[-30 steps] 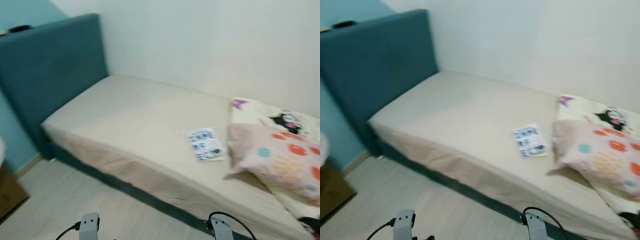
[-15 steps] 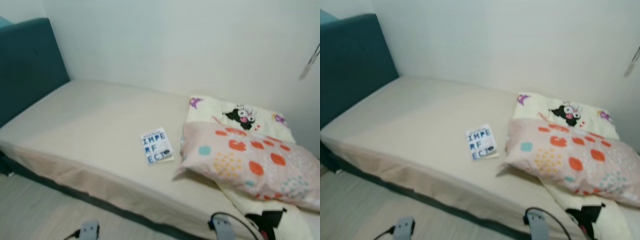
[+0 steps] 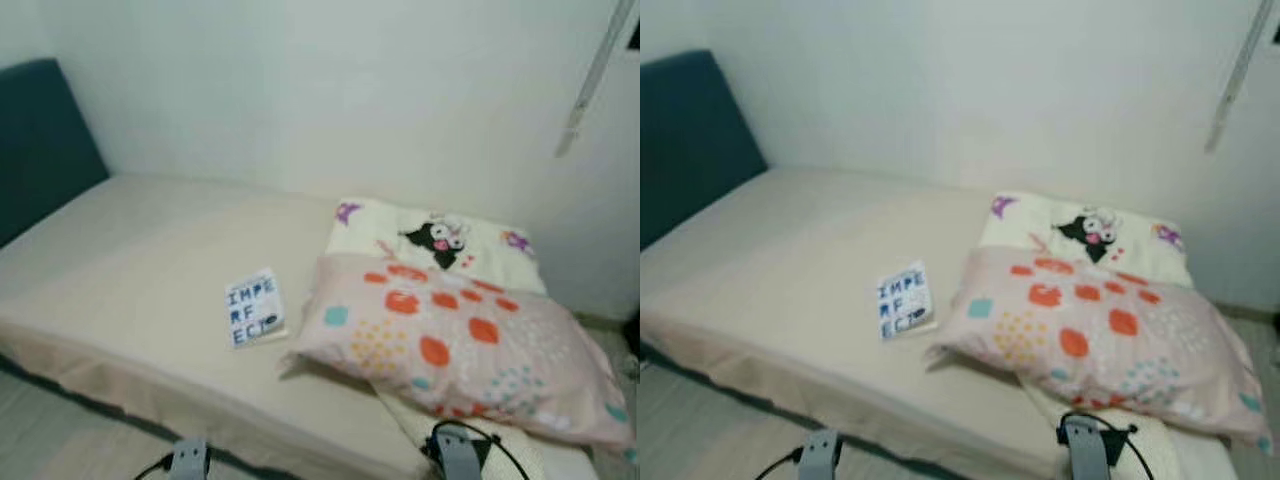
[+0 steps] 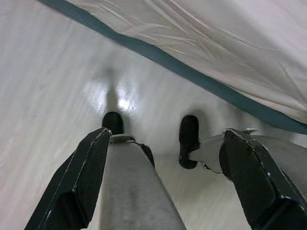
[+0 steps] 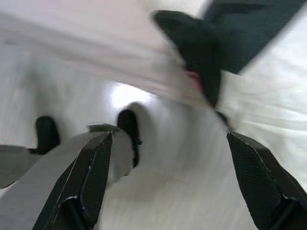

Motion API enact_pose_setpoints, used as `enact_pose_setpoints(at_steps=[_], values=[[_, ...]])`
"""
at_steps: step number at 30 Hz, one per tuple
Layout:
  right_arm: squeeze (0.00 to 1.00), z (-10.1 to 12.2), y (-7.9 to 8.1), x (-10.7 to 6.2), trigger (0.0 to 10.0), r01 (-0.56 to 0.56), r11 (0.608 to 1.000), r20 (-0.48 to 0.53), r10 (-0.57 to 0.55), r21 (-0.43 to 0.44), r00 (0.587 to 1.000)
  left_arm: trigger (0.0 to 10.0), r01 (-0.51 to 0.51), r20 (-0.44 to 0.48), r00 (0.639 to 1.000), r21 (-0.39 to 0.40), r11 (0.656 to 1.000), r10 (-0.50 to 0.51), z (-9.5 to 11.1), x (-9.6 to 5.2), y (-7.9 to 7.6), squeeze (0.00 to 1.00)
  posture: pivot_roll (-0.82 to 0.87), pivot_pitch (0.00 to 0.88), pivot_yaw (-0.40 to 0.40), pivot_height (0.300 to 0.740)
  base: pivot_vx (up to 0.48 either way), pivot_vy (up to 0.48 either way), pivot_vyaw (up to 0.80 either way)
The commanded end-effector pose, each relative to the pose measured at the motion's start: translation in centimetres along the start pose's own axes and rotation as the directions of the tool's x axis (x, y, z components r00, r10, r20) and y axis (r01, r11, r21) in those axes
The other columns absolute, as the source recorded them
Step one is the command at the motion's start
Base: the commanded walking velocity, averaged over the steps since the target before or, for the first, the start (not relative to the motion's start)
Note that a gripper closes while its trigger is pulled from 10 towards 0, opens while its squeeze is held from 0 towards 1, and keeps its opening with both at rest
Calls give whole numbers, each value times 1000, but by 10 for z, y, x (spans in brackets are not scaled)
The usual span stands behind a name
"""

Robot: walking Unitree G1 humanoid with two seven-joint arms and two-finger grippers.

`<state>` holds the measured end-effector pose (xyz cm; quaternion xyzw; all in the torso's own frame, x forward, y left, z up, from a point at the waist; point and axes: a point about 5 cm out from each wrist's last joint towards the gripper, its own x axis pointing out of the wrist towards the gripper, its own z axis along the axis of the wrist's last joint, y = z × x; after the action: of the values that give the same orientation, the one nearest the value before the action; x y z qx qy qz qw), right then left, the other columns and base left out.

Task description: Clean up the room

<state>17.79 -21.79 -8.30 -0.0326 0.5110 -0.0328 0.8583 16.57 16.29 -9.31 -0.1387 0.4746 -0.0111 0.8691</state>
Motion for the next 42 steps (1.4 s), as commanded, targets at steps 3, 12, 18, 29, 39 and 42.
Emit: enact_pose_setpoints(at_steps=[3, 12, 18, 29, 39, 42], values=[[0, 1, 7, 1, 10000, -20, 1000, 3, 20, 14, 1000, 10000, -6, -16, 1000, 23, 1000, 6, -3, -2, 5, 0, -117, 0, 5, 735, 0, -437, 0], [0, 29, 2, 0, 10000, -47, 977, 155, 15, 208, 988, 10000, -34, -8, 999, 11, 999, 34, -4, -3, 8, 0, -120, 0, 8, 735, 0, -107, 0], [0, 68, 2, -4, 10000, -198, 919, 332, 79, 341, 940, 10000, -30, -8, 1000, 13, 999, 30, -4, -3, 9, 0, -127, 0, 13, 735, 0, 0, 0], [0, 126, -17, -19, 10000, -448, 710, 594, 52, 543, 803, 10000, -10, -6, 1000, 37, 999, 11, -3, -2, 6, 0, -125, 0, 20, 735, 0, 0, 0], [0, 122, -43, -20, 10000, -374, 625, 538, -88, 686, 839, 10000, -14, -1, 1000, 73, 997, 14, -2, -4, 11, 0, -110, 0, 20, 720, 0, 0, 0], [0, 126, -59, -24, 10000, -384, 591, 558, -140, 710, 818, 10000, -20, 2, 1000, 76, 997, 20, -1, -4, 14, 0, -111, 0, 23, 705, 0, 0, 0]])
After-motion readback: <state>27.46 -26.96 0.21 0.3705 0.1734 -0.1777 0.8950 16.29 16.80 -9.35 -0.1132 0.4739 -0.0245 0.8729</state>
